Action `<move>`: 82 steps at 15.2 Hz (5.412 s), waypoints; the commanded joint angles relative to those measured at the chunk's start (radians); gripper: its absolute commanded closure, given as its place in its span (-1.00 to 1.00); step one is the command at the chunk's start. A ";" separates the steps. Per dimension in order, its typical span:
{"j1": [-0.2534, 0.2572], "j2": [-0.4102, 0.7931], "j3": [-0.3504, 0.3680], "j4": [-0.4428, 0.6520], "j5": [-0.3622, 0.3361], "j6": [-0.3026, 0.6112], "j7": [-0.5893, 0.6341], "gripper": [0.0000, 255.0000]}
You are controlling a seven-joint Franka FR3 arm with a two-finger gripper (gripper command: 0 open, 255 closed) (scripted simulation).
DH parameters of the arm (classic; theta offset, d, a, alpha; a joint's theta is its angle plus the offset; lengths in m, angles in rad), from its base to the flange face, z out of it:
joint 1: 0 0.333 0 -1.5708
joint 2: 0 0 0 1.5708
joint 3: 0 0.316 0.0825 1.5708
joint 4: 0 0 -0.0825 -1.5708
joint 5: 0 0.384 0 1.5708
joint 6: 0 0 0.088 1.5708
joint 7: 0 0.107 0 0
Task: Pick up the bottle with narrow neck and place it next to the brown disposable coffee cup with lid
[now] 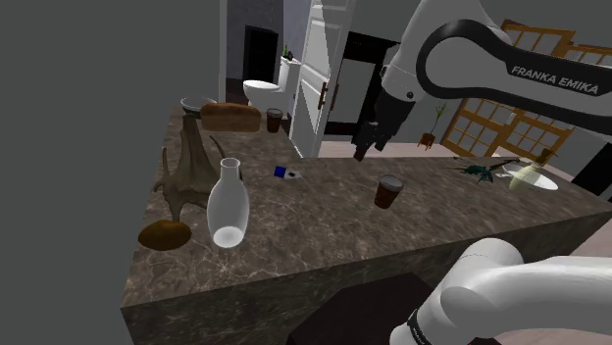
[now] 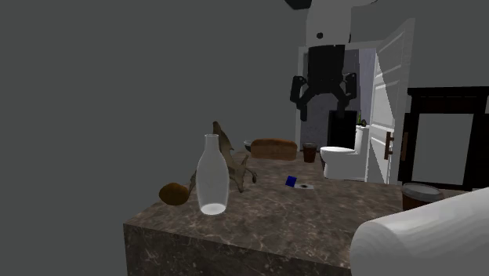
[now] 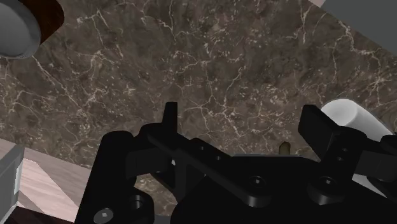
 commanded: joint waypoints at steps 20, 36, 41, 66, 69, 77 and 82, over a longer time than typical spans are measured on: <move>0.056 0.595 0.290 0.404 0.066 0.151 0.335 -1.00; 0.097 0.861 0.363 0.559 -0.016 0.237 0.468 -1.00; 0.097 0.861 0.363 0.559 -0.016 0.237 0.468 -1.00; 0.101 0.872 0.366 0.760 -0.020 0.045 0.468 1.00; 0.103 0.882 0.368 0.812 -0.024 0.002 0.470 1.00; 0.115 0.922 0.374 0.970 -0.043 -0.120 0.479 1.00; 0.128 0.961 0.379 1.089 -0.062 -0.204 0.488 1.00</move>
